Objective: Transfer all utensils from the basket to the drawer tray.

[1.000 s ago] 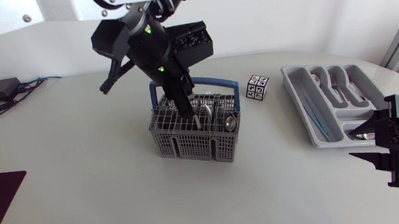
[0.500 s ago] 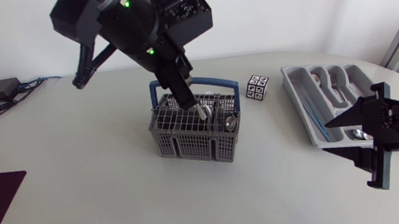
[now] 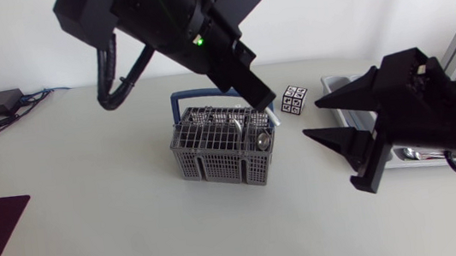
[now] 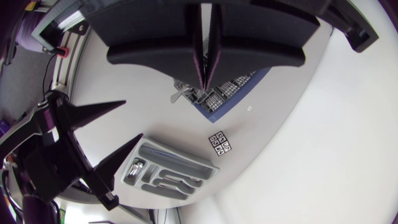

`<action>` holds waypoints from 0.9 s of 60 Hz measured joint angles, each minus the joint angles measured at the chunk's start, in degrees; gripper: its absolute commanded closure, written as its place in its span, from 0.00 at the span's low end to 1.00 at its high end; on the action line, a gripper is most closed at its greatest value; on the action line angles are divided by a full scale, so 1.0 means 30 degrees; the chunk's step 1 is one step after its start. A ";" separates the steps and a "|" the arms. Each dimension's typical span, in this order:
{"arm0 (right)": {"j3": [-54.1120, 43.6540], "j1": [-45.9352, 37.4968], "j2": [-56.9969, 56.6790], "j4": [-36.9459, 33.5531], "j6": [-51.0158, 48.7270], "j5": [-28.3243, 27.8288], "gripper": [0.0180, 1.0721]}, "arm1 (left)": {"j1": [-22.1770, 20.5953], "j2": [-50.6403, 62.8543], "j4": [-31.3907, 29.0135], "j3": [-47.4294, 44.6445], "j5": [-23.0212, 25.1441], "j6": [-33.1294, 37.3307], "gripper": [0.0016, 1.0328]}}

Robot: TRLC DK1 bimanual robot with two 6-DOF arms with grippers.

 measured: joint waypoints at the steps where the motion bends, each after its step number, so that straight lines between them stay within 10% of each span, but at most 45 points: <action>1: 0.0000 0.0306 0.0015 0.0255 0.0197 0.0291 0.40 | -0.0022 0.0000 0.0131 -0.0036 0.0080 -0.0124 0.97; 13: -0.0168 0.3424 0.0911 0.3082 0.1304 0.3876 0.50 | -0.0102 0.0211 0.0634 -0.0459 0.1865 -0.1530 0.96; 40: -0.0168 0.3963 0.3497 0.4736 0.1290 0.5639 0.95 | -0.0036 0.0576 0.0714 -0.0459 0.2936 -0.2098 0.96; 54: -0.0168 0.4051 0.3687 0.4641 0.1290 0.5370 0.95 | 0.0102 0.0576 0.0721 -0.0459 0.2943 -0.2106 0.48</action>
